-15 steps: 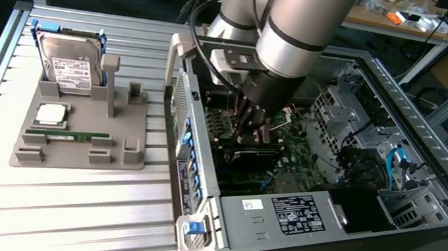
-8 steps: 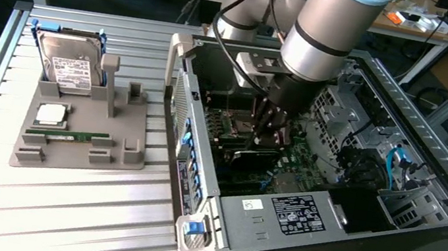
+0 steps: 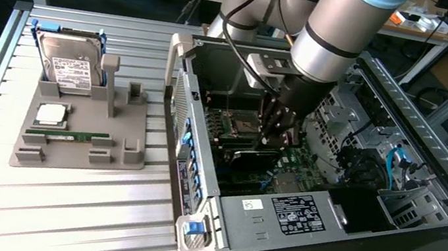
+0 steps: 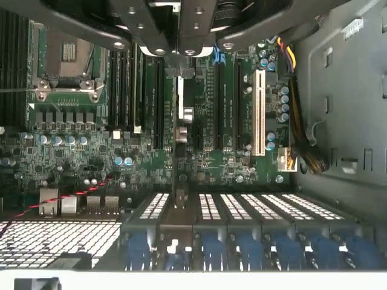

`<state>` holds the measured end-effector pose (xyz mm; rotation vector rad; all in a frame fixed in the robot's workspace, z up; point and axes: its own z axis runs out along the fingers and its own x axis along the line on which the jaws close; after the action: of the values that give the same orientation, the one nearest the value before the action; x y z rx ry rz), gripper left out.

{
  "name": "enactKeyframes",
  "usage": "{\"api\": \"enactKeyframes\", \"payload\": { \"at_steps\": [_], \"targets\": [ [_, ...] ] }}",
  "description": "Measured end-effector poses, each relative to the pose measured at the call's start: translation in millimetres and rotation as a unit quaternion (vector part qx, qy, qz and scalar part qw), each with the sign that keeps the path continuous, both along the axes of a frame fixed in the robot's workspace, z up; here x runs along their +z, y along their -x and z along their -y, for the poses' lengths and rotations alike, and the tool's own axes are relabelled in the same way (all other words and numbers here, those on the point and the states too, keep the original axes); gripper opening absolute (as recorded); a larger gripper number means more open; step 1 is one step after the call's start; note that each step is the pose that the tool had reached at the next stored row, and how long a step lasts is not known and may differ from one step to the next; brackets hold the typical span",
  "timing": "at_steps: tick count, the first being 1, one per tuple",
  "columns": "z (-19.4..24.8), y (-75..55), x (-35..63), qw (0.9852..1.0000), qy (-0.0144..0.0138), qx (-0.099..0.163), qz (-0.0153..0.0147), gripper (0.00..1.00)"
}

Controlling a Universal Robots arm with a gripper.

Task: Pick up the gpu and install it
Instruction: 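Press down on the gpu until it lock into place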

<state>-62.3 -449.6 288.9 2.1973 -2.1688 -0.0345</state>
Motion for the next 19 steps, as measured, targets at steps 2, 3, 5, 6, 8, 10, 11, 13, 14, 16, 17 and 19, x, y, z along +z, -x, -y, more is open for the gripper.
{"api": "enactKeyframes", "payload": {
  "at_steps": [2, 3, 5, 6, 8, 10, 11, 13, 14, 16, 17, 19],
  "targets": [
    [0.0, -1.6, 0.1, 1.0, 0.0, 0.0, -0.0001, 0.11],
    [0.0, -2.2, 0.2, 1.0, 0.0, 0.0, -0.0001, 0.11],
    [0.0, -3.4, 1.6, 1.0, 0.0001, 0.0, -0.0001, 0.11],
    [0.0, -4.2, 2.7, 1.0, 0.0, 0.0, -0.0001, 0.11],
    [0.0, -6.0, 4.7, 1.0, 0.0, 0.0, -0.0001, 0.11],
    [0.0, -8.7, 7.1, 1.0, 0.0, 0.0, -0.0001, 0.11],
    [0.0, -9.6, 8.4, 1.0, 0.0, 0.0, -0.0001, 0.11],
    [0.0, -11.5, 11.9, 1.0, 0.0, 0.0, -0.0002, 0.11],
    [0.0, -12.3, 13.7, 1.0, 0.0, 0.0, -0.0002, 0.11],
    [0.0, -14.8, 20.6, 1.0, 0.0, 0.0, -0.0002, 0.11],
    [0.0, -15.4, 22.4, 1.0, 0.0, 0.0, -0.0002, 0.11],
    [0.0, -16.0, 24.9, 1.0, 0.0, 0.0, -0.0002, 0.11]
  ]
}}
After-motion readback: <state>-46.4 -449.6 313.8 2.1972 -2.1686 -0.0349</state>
